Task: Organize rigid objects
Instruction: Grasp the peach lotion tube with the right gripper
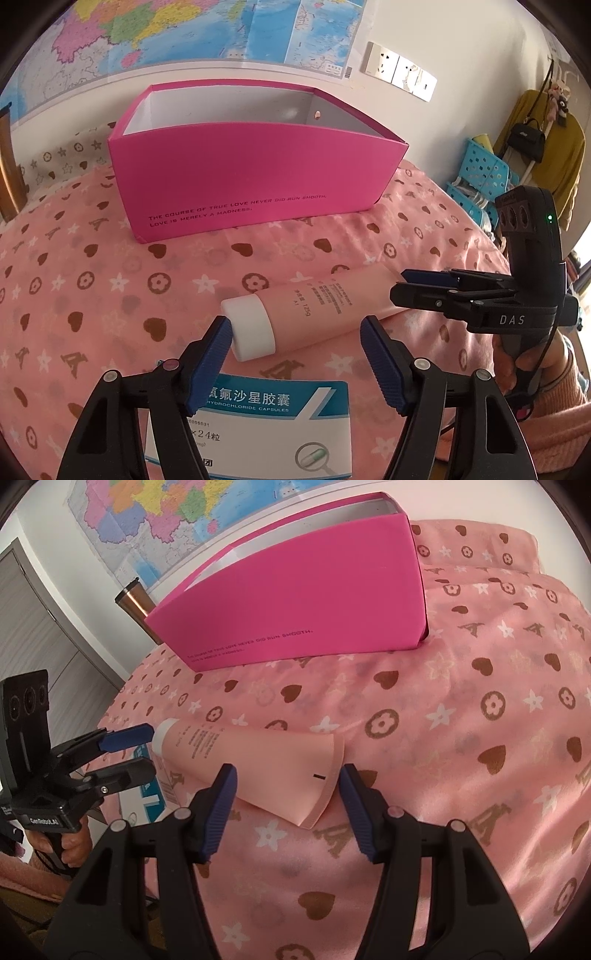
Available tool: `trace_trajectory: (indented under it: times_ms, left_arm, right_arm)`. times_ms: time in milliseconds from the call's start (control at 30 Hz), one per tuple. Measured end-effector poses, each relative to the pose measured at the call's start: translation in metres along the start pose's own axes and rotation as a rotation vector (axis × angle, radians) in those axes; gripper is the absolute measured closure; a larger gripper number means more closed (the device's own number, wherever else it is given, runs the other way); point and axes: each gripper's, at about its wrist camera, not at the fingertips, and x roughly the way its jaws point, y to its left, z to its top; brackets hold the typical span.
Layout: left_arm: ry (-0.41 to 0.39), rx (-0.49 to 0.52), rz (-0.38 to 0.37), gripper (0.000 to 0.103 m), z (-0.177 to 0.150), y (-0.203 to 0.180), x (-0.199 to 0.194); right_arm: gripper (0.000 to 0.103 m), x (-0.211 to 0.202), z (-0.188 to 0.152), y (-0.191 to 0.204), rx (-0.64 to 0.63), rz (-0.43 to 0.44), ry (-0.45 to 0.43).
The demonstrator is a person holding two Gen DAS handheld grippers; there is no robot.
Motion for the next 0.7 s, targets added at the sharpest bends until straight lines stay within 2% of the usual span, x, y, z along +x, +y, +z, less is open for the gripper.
trace_trajectory:
  times_ms: [67, 100, 133, 233, 367, 500, 567, 700]
  left_arm:
    - [-0.004, 0.000, -0.031, 0.031, 0.000, -0.001, -0.001]
    - [0.002, -0.003, -0.081, 0.031, 0.001, -0.003, -0.001]
    - [0.004, 0.002, -0.100, 0.031, 0.000, -0.007, -0.001]
    - [0.012, 0.070, -0.051, 0.031, -0.001, -0.023, 0.003]
    - [0.001, 0.065, -0.051, 0.031, -0.003, -0.019, -0.002]
    - [-0.036, 0.010, -0.005, 0.030, -0.002, 0.004, -0.016]
    - [-0.025, -0.022, 0.032, 0.030, -0.004, 0.017, -0.016]
    - [0.003, -0.057, 0.037, 0.030, -0.009, 0.031, -0.013]
  right_arm:
    - [0.043, 0.000, 0.000, 0.000, 0.003, 0.003, -0.004]
    - [0.043, -0.001, 0.000, 0.001, 0.004, 0.010, -0.006]
    - [0.043, 0.000, 0.001, 0.003, 0.002, 0.038, -0.002]
    - [0.045, 0.003, 0.001, 0.016, -0.036, 0.040, 0.000]
    - [0.045, 0.008, 0.003, 0.021, -0.054, 0.013, 0.004]
    - [0.045, 0.011, 0.001, 0.015, -0.039, -0.012, 0.009]
    - [0.045, 0.012, 0.000, 0.016, -0.042, -0.017, 0.007]
    - [0.045, 0.014, -0.001, 0.022, -0.069, -0.039, 0.005]
